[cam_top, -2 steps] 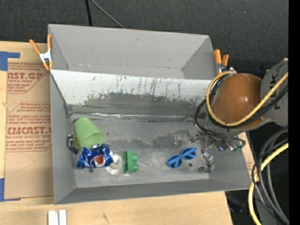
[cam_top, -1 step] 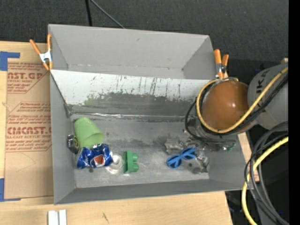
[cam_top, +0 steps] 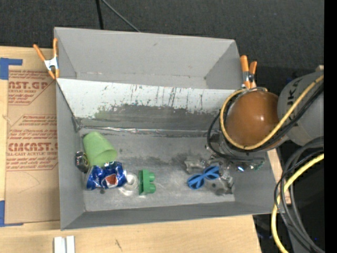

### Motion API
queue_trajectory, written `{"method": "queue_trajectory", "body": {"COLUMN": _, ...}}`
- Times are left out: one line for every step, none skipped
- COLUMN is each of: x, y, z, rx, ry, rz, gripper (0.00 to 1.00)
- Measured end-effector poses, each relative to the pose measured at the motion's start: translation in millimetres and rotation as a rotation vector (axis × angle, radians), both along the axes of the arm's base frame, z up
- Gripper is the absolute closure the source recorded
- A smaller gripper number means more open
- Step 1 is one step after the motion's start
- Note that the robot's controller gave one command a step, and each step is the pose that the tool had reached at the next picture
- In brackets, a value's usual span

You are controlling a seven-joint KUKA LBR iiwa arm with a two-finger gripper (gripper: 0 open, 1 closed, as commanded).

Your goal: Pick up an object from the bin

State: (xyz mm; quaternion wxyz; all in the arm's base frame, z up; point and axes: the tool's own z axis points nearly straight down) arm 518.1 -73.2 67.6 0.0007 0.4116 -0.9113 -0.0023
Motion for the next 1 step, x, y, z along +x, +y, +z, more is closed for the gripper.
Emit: {"method": "queue_trajectory", "body": {"x": 0.3, "y": -0.1, "z": 0.7, "rx": 0.000, "ry": -0.001, "rz": -0.001, "gripper": 1.00}}
